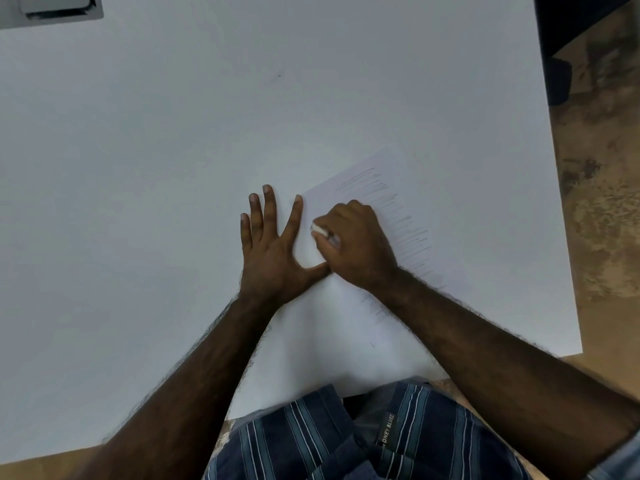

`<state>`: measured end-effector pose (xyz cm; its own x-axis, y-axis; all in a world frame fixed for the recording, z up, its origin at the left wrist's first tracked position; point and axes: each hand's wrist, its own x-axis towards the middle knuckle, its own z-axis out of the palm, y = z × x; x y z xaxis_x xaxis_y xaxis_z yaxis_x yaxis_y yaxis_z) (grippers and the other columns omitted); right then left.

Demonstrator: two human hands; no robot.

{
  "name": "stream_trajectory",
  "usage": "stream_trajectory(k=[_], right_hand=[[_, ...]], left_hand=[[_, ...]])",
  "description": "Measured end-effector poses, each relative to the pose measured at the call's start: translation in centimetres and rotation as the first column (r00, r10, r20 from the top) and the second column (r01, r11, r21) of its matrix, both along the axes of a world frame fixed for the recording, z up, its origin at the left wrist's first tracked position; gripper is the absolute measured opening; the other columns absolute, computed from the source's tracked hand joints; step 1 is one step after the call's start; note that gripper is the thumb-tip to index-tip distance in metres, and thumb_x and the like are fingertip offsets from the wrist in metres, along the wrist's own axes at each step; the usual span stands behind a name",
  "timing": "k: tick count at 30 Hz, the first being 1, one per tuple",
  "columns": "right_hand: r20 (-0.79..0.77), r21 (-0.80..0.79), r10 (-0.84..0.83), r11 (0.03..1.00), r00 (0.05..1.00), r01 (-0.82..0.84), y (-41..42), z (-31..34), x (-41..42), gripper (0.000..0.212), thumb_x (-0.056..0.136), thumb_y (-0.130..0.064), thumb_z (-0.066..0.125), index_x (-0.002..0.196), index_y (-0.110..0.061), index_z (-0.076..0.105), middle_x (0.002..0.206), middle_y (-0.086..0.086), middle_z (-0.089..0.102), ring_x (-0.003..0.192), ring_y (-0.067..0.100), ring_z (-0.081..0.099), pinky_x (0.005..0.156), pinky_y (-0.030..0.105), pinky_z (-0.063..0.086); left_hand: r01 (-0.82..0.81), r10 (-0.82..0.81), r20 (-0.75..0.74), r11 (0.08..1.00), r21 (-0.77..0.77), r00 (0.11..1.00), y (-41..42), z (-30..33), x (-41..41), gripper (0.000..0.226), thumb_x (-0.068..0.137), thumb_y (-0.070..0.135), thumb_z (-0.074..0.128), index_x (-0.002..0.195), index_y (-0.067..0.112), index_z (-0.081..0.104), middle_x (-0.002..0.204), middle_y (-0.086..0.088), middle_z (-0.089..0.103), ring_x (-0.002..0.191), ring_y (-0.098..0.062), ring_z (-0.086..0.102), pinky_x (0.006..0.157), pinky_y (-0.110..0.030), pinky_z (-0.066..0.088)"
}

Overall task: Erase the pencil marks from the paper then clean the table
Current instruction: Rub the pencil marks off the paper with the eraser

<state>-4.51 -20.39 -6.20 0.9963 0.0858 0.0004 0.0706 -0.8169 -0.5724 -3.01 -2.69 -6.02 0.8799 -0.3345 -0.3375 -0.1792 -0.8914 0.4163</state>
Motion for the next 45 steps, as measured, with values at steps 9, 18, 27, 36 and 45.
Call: stream_trajectory(k=[9,18,27,36,45], right_hand=[[0.018,-0.017,-0.040,0.999,0.999,0.041,0.0,0.0,-0.2,0.008,0.093,-0.022,0.069,0.089,-0.017,0.073,0.084,0.003,0.068,0.082,0.029,0.061,0.078,0.044,0.046],[0.037,-0.008,-0.189,0.982,0.981,0.189,-0.4,-0.2,0.0,0.010,0.094,-0.023,0.068,0.089,-0.016,0.073,0.084,0.002,0.068,0.081,0.028,0.059,0.077,0.047,0.048],[0.047,-0.045,-0.369,0.928,0.928,0.371,-1.0,0.3,0.1,0.011,0.095,-0.024,0.068,0.088,-0.017,0.073,0.083,0.000,0.068,0.081,0.026,0.059,0.075,0.043,0.047],[0.065,-0.083,-0.438,0.893,0.897,0.442,-2.0,0.5,0.2,0.011,0.095,-0.026,0.069,0.088,-0.018,0.074,0.082,0.000,0.069,0.080,0.026,0.059,0.073,0.041,0.046],[0.060,-0.105,-0.401,0.908,0.914,0.405,-1.9,0.4,0.1,0.010,0.094,-0.026,0.069,0.090,-0.019,0.075,0.083,0.000,0.068,0.081,0.027,0.059,0.074,0.039,0.043]], left_hand=[[-0.003,0.003,0.002,1.000,-0.003,1.000,0.1,-0.1,-0.1,0.122,0.073,0.093,0.054,0.164,0.033,-0.001,0.169,-0.010,-0.025,0.154,-0.032,-0.027,0.126,-0.057,-0.004],[0.004,-0.004,-0.005,1.000,0.000,1.000,0.1,-0.1,-0.1,0.122,0.073,0.093,0.053,0.164,0.034,-0.002,0.168,-0.010,-0.026,0.154,-0.032,-0.028,0.126,-0.057,-0.005],[0.009,-0.009,-0.014,1.000,0.008,1.000,0.1,0.1,0.0,0.124,0.072,0.095,0.052,0.164,0.033,-0.004,0.168,-0.009,-0.028,0.153,-0.031,-0.030,0.126,-0.056,-0.007],[0.006,-0.006,-0.024,1.000,0.003,1.000,0.1,0.1,0.0,0.125,0.071,0.094,0.055,0.164,0.035,-0.005,0.168,-0.009,-0.029,0.153,-0.031,-0.031,0.126,-0.056,-0.008],[0.012,-0.011,-0.026,1.000,0.013,1.000,0.0,0.1,0.2,0.125,0.071,0.095,0.053,0.164,0.034,-0.005,0.167,-0.009,-0.029,0.153,-0.032,-0.031,0.126,-0.057,-0.008]])
